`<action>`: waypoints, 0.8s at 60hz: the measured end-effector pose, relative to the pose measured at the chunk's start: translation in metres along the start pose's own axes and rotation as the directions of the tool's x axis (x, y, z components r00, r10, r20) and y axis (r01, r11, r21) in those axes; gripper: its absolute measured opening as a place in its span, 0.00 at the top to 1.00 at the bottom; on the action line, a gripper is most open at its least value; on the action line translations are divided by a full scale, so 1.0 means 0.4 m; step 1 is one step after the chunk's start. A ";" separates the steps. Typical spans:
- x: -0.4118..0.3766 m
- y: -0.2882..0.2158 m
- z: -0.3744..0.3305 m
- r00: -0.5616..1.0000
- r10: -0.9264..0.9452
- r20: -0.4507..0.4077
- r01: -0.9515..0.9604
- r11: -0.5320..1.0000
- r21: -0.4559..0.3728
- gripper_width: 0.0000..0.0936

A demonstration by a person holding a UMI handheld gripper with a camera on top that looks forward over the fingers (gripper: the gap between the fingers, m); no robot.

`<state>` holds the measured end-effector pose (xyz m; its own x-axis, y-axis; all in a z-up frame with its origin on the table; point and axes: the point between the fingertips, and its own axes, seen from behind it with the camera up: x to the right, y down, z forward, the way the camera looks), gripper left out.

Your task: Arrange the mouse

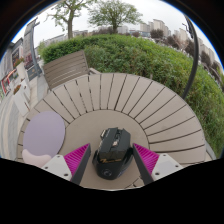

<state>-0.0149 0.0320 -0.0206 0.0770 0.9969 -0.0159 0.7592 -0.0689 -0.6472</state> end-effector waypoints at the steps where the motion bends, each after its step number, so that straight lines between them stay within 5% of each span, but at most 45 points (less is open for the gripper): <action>1: 0.001 -0.004 0.000 1.000 -0.001 0.003 0.001 1.000 -0.002 0.08; 15: -0.024 -0.027 0.023 0.999 -0.019 0.027 0.019 1.000 -0.011 0.10; 18: -0.025 -0.030 0.026 0.999 -0.018 0.028 0.019 1.000 -0.011 0.14; 21: -0.020 -0.031 0.032 1.000 -0.020 0.019 0.020 1.000 -0.011 0.29; 34: -0.018 -0.040 0.036 0.995 -0.097 0.003 0.097 0.995 -0.008 0.45; 48: -0.027 -0.044 0.014 0.992 -0.125 -0.001 0.125 0.991 -0.040 0.48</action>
<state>-0.0326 0.0226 -0.0131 -0.0181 0.9977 0.0659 0.7882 0.0548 -0.6130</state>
